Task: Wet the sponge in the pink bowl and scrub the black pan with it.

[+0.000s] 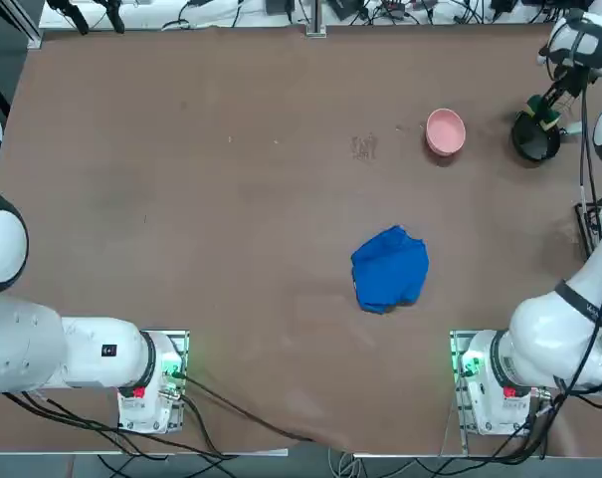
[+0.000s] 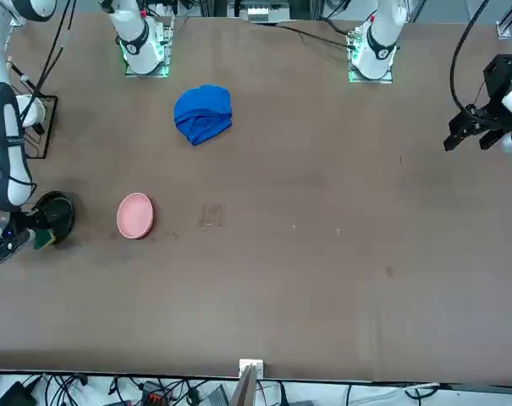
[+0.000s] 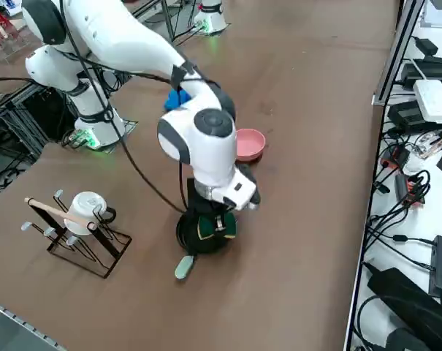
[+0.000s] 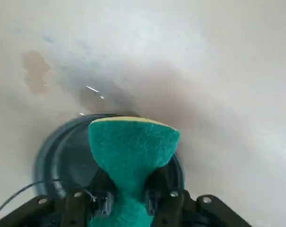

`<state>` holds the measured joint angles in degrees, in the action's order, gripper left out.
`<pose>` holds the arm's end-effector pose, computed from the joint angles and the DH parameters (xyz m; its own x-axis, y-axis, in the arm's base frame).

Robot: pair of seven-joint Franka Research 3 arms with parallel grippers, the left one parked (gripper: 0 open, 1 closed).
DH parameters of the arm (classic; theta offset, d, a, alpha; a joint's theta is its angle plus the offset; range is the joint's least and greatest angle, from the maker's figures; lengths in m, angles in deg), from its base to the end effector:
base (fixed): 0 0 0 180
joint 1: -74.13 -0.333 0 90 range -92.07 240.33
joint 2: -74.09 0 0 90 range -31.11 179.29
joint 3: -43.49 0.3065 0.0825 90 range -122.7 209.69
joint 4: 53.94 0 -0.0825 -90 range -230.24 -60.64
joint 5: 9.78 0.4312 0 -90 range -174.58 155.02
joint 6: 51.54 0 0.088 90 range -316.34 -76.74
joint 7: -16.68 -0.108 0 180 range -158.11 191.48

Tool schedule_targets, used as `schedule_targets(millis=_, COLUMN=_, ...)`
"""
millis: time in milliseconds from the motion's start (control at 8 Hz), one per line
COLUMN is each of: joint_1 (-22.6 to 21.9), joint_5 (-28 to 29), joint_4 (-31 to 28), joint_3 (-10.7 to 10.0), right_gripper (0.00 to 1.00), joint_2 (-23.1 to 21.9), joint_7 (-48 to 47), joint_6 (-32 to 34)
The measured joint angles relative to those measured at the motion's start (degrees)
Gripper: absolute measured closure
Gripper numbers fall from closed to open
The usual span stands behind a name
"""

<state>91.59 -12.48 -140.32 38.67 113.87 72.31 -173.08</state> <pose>0.6829 -0.2736 0.2148 0.8041 0.5820 -0.1212 0.5848 -0.8110 -0.0147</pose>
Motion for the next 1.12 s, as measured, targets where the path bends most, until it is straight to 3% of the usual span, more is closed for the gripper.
schedule_targets(millis=750, joint_1=-4.94, joint_5=1.69, joint_4=0.47, joint_3=0.33, right_gripper=0.64, joint_2=-8.31, joint_7=-1.00, joint_6=11.52)
schedule_targets(millis=1125, joint_1=-11.70, joint_5=2.99, joint_4=0.28, joint_3=0.57, right_gripper=0.64, joint_2=-12.91, joint_7=-13.69, joint_6=15.02)
